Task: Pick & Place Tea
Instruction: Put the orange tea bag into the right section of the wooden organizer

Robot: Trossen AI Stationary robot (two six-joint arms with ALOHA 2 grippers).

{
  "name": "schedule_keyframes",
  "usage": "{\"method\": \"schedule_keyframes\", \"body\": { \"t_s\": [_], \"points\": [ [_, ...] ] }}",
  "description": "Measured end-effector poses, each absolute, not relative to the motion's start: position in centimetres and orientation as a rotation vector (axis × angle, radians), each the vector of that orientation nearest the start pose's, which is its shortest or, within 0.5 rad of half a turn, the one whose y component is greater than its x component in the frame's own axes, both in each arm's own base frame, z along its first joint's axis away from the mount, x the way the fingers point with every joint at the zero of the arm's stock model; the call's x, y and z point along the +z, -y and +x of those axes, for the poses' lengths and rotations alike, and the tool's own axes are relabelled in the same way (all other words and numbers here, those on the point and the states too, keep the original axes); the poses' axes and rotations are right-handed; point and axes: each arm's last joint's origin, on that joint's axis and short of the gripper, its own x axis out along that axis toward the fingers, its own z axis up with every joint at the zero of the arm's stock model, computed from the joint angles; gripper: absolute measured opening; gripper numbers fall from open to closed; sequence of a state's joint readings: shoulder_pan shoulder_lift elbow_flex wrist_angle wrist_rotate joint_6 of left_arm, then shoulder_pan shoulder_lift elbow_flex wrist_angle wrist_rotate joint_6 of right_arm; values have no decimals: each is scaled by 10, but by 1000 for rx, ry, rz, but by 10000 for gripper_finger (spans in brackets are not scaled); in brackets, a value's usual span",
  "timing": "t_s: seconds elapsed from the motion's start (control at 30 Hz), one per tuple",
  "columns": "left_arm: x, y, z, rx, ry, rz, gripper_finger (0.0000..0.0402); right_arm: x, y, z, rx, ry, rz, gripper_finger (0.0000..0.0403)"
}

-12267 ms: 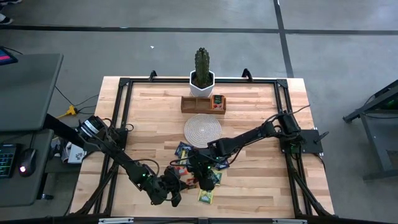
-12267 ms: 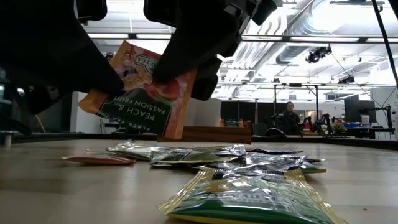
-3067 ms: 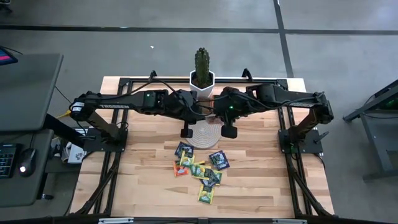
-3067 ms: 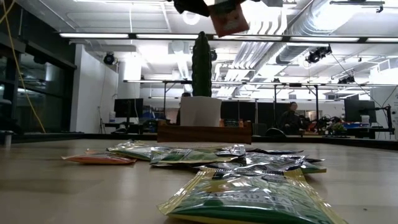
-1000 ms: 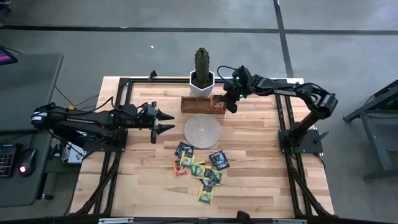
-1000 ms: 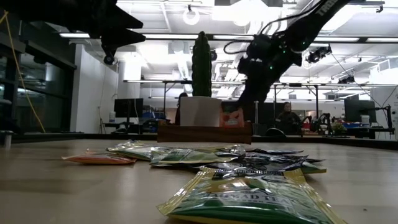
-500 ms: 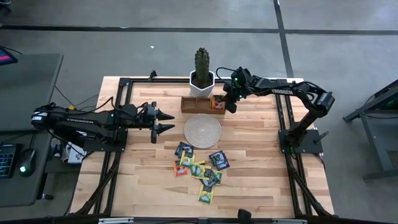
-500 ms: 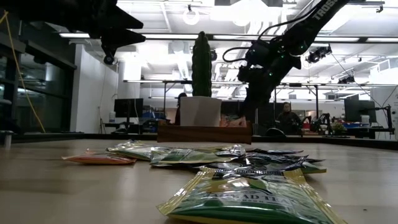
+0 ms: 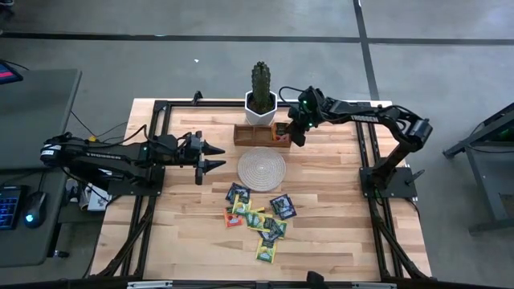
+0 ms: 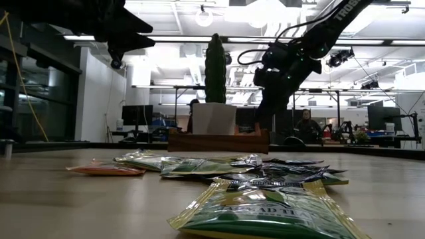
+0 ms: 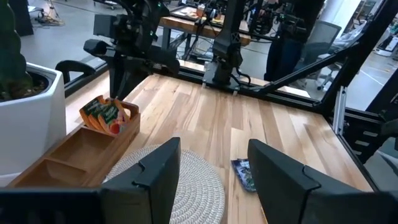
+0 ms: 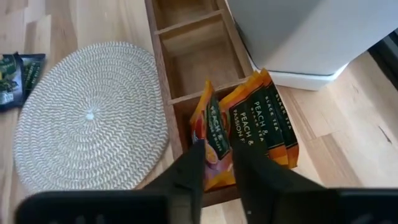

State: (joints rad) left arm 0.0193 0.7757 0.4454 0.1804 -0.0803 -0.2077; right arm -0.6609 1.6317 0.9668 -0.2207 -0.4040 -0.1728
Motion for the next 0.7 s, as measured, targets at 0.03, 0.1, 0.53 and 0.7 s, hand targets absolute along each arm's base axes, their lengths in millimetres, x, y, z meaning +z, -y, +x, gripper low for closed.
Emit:
{"method": "schedule_keyframes", "body": {
  "t_s": [0.03, 0.1, 0.53, 0.7],
  "points": [
    [251, -6, 178, 115, -139, -203, 185, 191, 191, 264, -176, -774, 294, 89],
    [251, -6, 178, 114, -142, -203, 185, 196, 190, 263, -182, -762, 301, 115],
    [235, -3, 174, 59, -323, -238, 185, 250, 130, 267, -121, -665, 260, 154],
    [224, 1, 173, 43, -351, -262, 185, 259, 71, 285, -97, -655, 202, 91]
  ]
}}
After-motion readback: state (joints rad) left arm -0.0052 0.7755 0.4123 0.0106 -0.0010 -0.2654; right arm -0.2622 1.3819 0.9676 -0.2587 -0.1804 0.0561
